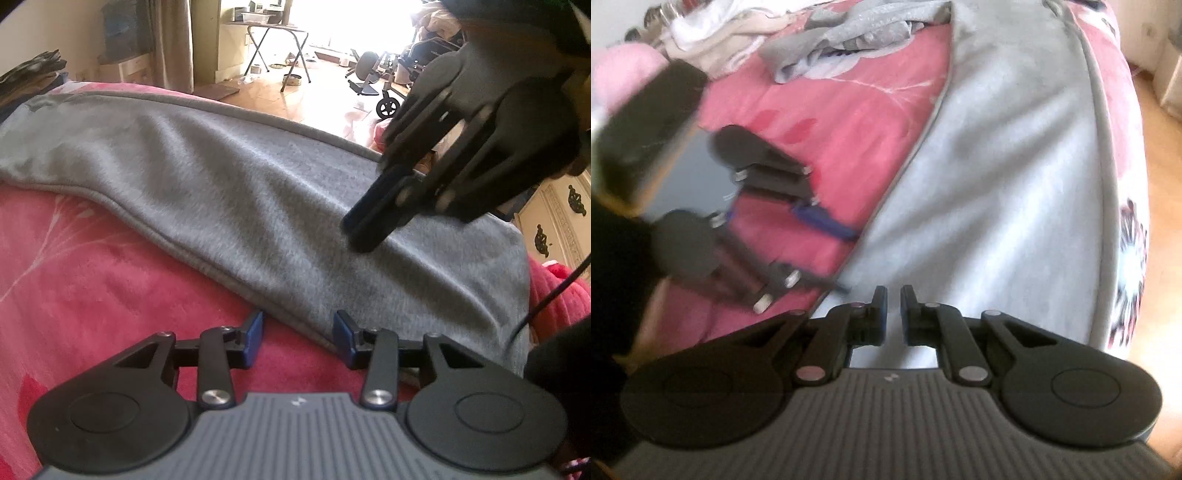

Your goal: Fold clothes

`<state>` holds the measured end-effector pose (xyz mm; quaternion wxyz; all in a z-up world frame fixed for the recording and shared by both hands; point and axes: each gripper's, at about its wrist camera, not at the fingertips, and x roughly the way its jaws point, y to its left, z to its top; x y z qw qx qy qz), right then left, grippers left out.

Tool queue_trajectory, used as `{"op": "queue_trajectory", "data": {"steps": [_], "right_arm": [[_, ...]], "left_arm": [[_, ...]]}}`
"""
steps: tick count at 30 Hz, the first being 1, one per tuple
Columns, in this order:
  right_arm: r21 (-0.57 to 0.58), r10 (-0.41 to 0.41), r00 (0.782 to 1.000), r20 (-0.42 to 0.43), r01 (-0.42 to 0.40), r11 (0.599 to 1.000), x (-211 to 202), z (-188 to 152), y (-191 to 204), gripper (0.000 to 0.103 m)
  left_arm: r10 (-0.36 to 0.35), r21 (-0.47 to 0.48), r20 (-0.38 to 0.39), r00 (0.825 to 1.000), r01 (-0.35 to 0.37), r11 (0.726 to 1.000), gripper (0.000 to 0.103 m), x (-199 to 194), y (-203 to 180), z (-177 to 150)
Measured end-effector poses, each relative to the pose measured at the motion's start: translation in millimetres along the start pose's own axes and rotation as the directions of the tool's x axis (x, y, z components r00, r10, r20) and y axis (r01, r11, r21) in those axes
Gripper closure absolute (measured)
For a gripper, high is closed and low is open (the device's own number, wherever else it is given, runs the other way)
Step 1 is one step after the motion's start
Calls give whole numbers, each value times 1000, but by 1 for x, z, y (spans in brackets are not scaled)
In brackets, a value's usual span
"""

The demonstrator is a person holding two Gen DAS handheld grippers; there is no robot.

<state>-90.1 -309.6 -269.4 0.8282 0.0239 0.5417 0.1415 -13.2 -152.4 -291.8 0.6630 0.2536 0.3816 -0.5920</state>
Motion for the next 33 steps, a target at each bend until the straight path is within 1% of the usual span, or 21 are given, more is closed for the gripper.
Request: {"op": "queue_trajectory", "data": {"steps": [1, 3, 4, 5, 6, 8, 9, 10, 11, 13, 14, 16, 18, 20, 23, 26, 27, 28, 30, 31, 33], "right_arm": [[-31, -21, 1000, -18, 20, 999, 8, 0, 3, 96], [-159, -94, 989, -111, 75, 984, 18, -21, 14, 96], [-192, -105, 986, -127, 80, 978, 14, -38, 17, 96], [-178, -93, 982, -163, 64, 982, 8, -53, 17, 96], [-122, -68, 969, -237, 40, 992, 2, -67, 13, 96], [-53, -43, 938, -345, 27, 998, -7, -90, 6, 96], [-47, -51, 920, -390, 36, 998, -13, -97, 4, 96], [-42, -61, 914, -402, 48, 998, -17, -98, 3, 96], [-38, -75, 922, -379, 66, 997, -23, -93, 2, 96], [-17, -103, 962, -255, 102, 995, -33, -70, 0, 96], [-13, -121, 975, -185, 120, 993, -32, -58, -1, 94], [-4, -154, 987, -51, 154, 988, -28, -34, -2, 91], [-7, -176, 984, 7, 176, 984, -13, -23, -4, 91], [-9, -164, 986, 7, 164, 986, 1, -25, -8, 90], [-39, -157, 987, -35, 156, 987, 2, -49, -11, 89], [-4, -221, 965, -140, 223, 975, -17, -87, -23, 89], [4, -247, 952, -181, 252, 968, -24, -100, -27, 89], [-3, -288, 928, -238, 296, 955, -28, -113, -30, 89], [-42, -377, 864, -334, 386, 922, -34, -129, -36, 89], [-37, -387, 862, -327, 397, 917, -39, -129, -37, 89], [-28, -387, 892, -233, 392, 920, -45, -109, -29, 89]], "left_arm": [[0, -4, 2, 1000, 0, 1000, 59, 0, 0, 0], [-4, -19, 6, 1000, 4, 1000, 59, 0, 2, -1], [-5, -24, 9, 1000, 5, 1000, 59, 0, 2, -1], [-6, -27, 11, 1000, 6, 1000, 59, 0, 3, -1], [-7, -28, 12, 1000, 8, 1000, 59, 0, 3, -2], [-11, -23, 13, 1000, 11, 1000, 59, 0, 4, -2], [-12, -22, 13, 1000, 13, 1000, 58, 0, 4, -3], [-14, -21, 13, 1000, 14, 1000, 58, 0, 4, -3], [-16, -18, 12, 1000, 16, 1000, 58, 0, 4, -4], [-16, -13, 12, 1000, 16, 1000, 58, 1, 4, -3], [-14, -12, 10, 1000, 14, 1000, 58, 1, 3, -3], [-8, -12, 8, 1000, 9, 1000, 58, 2, 0, -3], [-2, -23, 10, 1000, 2, 1000, 57, 2, -1, -4], [5, -31, 11, 1000, -5, 999, 57, 3, -2, -4], [12, -31, 8, 1000, -12, 999, 57, 3, -3, -3], [9, -26, 4, 1000, -9, 1000, 57, 4, -3, -2], [8, -24, 1, 1000, -8, 1000, 57, 3, -3, -2], [8, -21, -1, 1000, -8, 1000, 57, 3, -3, -2], [8, -18, -5, 1000, -8, 1000, 57, 3, -3, -1], [9, -17, -6, 1000, -9, 1000, 57, 3, -4, -1], [16, -15, -9, 1000, -16, 1000, 57, 3, -5, -1]]}}
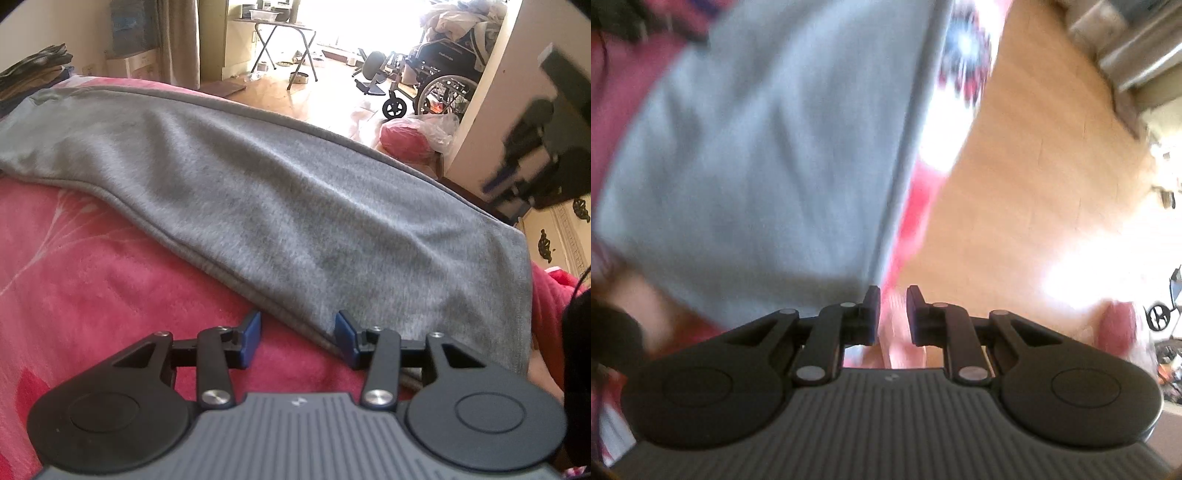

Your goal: Fold clothes

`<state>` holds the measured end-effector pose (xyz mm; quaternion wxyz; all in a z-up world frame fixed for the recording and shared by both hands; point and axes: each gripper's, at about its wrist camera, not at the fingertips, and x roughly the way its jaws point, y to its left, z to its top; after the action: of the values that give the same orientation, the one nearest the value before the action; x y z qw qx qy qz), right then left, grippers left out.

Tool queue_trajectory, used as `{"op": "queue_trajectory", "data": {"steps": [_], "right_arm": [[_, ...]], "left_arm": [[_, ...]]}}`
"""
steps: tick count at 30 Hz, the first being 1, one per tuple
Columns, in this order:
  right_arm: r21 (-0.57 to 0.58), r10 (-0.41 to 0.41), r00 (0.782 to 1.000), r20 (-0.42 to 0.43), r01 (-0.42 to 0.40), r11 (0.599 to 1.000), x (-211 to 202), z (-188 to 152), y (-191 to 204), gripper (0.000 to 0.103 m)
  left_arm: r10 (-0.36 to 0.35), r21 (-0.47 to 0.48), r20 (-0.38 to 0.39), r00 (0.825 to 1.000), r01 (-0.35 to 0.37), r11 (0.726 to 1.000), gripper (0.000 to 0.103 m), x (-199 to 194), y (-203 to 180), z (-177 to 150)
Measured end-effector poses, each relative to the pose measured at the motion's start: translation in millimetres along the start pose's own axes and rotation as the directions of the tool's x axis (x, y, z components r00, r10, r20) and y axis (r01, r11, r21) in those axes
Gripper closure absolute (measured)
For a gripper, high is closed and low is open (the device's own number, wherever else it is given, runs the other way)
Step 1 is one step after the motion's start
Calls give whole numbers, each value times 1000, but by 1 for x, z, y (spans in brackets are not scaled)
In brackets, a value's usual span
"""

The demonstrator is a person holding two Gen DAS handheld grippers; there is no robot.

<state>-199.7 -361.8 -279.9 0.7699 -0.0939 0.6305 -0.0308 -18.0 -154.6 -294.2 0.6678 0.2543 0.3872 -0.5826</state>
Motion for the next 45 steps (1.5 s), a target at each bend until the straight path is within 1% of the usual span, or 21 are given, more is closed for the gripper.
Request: {"op": "queue_trajectory", "data": {"steps": [1, 3, 6, 7, 8, 9, 12, 15, 17, 18, 20, 22, 24, 27, 32, 34, 36, 39, 40, 42, 45], "right_arm": [[-25, 2, 998, 68, -1, 1000, -3, 22, 10, 89], [-79, 13, 980, 201, 3, 997, -8, 65, 28, 89], [-205, 56, 941, 335, 15, 979, -14, 88, 16, 89], [-239, 58, 935, 351, 29, 971, -4, 102, 26, 89], [-270, 60, 930, 362, 44, 962, 7, 115, 33, 89], [-286, 51, 934, 353, 56, 957, 20, 120, 30, 89], [-266, 13, 957, 291, 68, 962, 14, 118, 29, 89], [-191, 9, 990, 138, 18, 981, 23, 91, 2, 89], [-124, 10, 995, 95, 2, 992, 20, 92, -11, 89], [-107, -1, 994, 110, 13, 994, 16, 97, -15, 89], [-95, -15, 980, 196, 34, 995, 8, 121, -17, 89], [-81, 8, 955, 296, 17, 997, 7, 157, -14, 89], [-104, 41, 928, 371, -3, 995, 8, 191, -5, 89], [-106, 47, 916, 397, -5, 994, 20, 209, 3, 89], [14, 28, 948, 317, -34, 999, 42, 148, -15, 88], [72, 25, 959, 284, -48, 996, 25, 92, -21, 88], [130, 5, 979, 203, -32, 991, 14, 52, -26, 88], [182, -16, 996, 89, -1, 983, 2, 19, -30, 88], [194, -18, 995, 96, -1, 981, -2, 21, -30, 88], [191, -17, 984, 176, -17, 981, -13, 36, -24, 88], [123, 62, 948, 313, -105, 987, -17, 72, -5, 88]], "left_arm": [[5, 0, -2, 1000, -5, 1000, 57, 0, -1, 0], [22, -2, -7, 1000, -22, 1000, 56, -1, -5, 0], [45, 7, -10, 999, -45, 999, 55, -2, -9, 0], [50, 9, -9, 999, -50, 999, 55, -3, -9, -1], [53, 9, -7, 999, -53, 999, 55, -3, -10, -2], [54, 7, -6, 999, -54, 999, 54, -4, -9, -2], [48, 1, 1, 999, -48, 999, 54, -5, -8, -5], [35, 4, 6, 999, -35, 999, 54, -6, -5, -8], [28, 7, 7, 1000, -28, 1000, 53, -7, -3, -9], [25, 6, 5, 1000, -25, 1000, 53, -7, -2, -8], [23, 6, 1, 1000, -23, 1000, 53, -6, -1, -6], [26, 4, -1, 1000, -26, 1000, 53, -7, -4, -6], [33, 3, 0, 999, -33, 999, 53, -8, -5, -6], [43, 9, 4, 999, -43, 999, 52, -9, -8, -8], [18, 6, 11, 1000, -18, 1000, 52, -8, -3, -9], [3, 5, 13, 1000, -3, 1000, 52, -8, 1, -10], [-7, 6, 12, 1000, 7, 1000, 51, -8, 3, -11], [-16, 8, 9, 1000, 16, 1000, 51, -8, 5, -9], [-18, 7, 9, 1000, 18, 1000, 51, -8, 5, -9], [-16, 9, 8, 1000, 16, 1000, 51, -8, 5, -9], [-2, 7, 3, 1000, 2, 1000, 51, -8, 2, -9]]}}
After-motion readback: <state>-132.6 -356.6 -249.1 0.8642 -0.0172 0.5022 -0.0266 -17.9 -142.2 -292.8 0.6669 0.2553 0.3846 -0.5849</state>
